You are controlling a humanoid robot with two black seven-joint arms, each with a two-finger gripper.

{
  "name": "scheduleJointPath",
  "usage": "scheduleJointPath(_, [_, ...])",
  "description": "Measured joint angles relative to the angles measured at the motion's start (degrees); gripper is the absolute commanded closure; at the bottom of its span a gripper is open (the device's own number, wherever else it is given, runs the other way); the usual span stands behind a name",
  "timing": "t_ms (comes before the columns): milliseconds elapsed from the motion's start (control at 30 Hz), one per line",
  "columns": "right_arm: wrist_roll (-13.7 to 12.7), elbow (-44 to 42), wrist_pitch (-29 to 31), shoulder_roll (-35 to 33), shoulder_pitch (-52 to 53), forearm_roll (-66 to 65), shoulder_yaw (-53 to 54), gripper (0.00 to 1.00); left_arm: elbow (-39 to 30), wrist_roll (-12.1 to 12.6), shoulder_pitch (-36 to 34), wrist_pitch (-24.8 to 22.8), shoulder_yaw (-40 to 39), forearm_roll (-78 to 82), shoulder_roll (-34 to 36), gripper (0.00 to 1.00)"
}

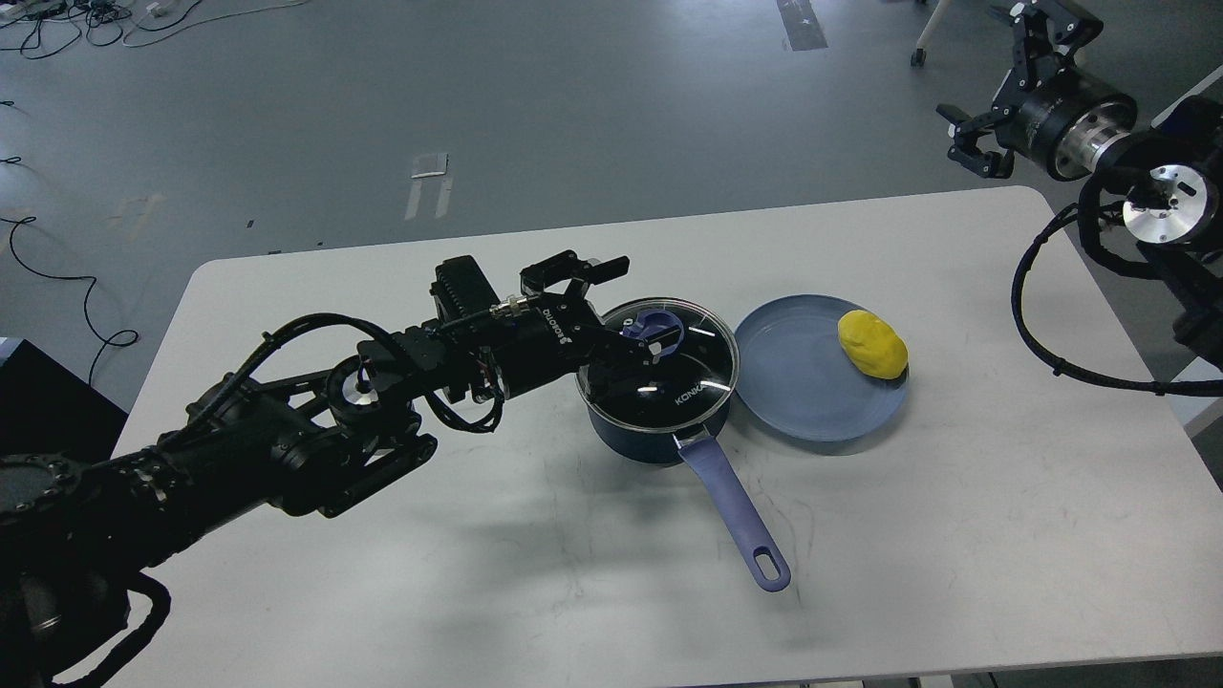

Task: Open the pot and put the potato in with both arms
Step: 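Reach the left gripper to the blue knob of the pot lid, then close the left gripper on the blue lid knob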

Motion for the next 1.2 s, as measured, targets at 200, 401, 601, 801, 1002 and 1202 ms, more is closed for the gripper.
scheduleJointPath(200, [-0.05, 0.02, 0.0, 0.15, 0.99, 0.0, -0.1, 0.0, 3.99, 0.0, 1.56, 0.0, 0.0, 0.09, -3.0, 0.01])
scheduleJointPath(401, [-0.06, 0.06, 0.0, 0.17, 1.71, 0.0, -0.1, 0.0, 5.25, -0.01, 1.91, 0.08, 0.06, 0.13, -4.0, 0.01])
scheduleJointPath(601, [-0.06, 0.02, 0.08, -0.04, 1.75, 0.0, -0.11, 0.0, 5.25, -0.02, 2.45, 0.08, 0.08, 0.17, -3.78, 0.03])
scheduleJointPath(801, [-0.07, 0.03, 0.09, -0.16, 1.82, 0.0, -0.27, 0.0, 5.24, -0.02, 2.97, 0.08, 0.09, 0.14, -3.78, 0.14])
scheduleJointPath(1002, [-0.08, 0.08, 0.09, -0.26, 1.82, 0.0, -0.32, 0.0, 5.26, -0.02, 3.05, 0.08, 0.16, 0.33, -3.79, 0.22])
scheduleJointPath(1202, [-0.08, 0.08, 0.14, -0.4, 1.83, 0.0, -0.37, 0.0, 5.3, -0.02, 3.03, 0.2, 0.17, 0.55, -3.6, 0.42])
